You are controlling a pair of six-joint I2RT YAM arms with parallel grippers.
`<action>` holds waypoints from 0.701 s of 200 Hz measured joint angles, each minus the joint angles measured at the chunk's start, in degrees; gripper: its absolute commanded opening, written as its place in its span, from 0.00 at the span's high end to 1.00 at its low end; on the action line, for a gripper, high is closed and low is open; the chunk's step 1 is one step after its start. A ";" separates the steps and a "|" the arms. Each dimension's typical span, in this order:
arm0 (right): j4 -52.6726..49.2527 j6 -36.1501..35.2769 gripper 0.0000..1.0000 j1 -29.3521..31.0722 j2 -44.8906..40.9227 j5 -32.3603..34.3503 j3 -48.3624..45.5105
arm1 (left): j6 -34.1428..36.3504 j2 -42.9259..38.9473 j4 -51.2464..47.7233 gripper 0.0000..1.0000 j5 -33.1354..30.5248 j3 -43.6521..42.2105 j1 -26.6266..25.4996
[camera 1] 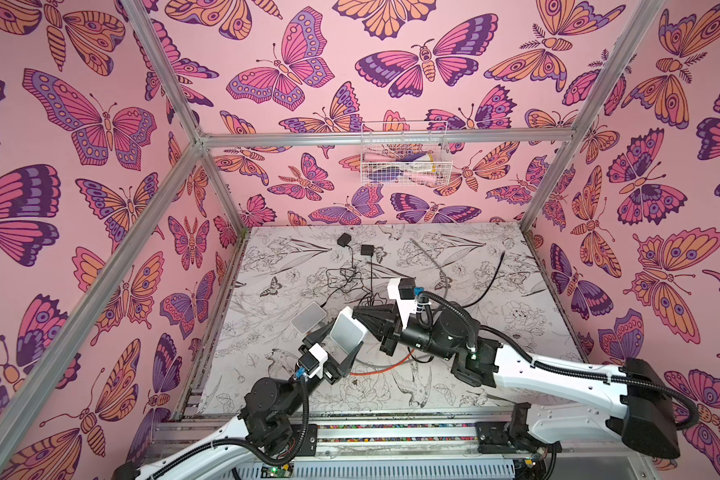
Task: Insert the plug into the switch port
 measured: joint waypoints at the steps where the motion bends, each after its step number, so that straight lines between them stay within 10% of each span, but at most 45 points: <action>1: 0.04 0.04 1.00 0.04 0.04 0.09 0.00 | 0.00 0.04 0.07 1.00 0.00 0.00 0.00; 140: 3.98 0.42 1.00 1.66 1.60 3.63 -0.39 | 0.28 0.42 1.53 1.00 -0.44 0.20 0.31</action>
